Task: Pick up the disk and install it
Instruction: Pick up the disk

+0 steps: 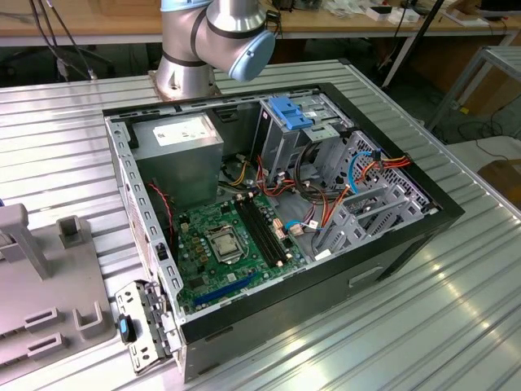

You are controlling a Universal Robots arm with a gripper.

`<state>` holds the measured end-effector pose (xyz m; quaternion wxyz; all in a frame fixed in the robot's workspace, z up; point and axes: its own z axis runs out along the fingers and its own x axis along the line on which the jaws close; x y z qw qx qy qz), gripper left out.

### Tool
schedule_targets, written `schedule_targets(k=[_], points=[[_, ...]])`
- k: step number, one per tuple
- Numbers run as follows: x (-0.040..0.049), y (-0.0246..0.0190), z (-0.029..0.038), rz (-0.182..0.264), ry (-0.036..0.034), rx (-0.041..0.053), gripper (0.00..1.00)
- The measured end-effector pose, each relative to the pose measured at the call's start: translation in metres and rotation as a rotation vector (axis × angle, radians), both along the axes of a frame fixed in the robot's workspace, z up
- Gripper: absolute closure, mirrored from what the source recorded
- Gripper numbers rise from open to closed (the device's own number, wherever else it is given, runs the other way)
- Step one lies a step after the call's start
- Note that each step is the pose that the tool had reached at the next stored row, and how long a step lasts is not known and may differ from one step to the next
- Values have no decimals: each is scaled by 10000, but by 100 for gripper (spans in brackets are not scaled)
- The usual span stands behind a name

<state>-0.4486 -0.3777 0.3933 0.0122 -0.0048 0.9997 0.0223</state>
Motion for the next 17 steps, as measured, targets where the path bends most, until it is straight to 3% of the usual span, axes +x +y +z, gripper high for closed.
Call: schedule_targets(k=[8,11,17], points=[[0,0,1,570,1,0,89],[0,0,0,1133,0,1,89],[0,0,0,1642,0,1,89]])
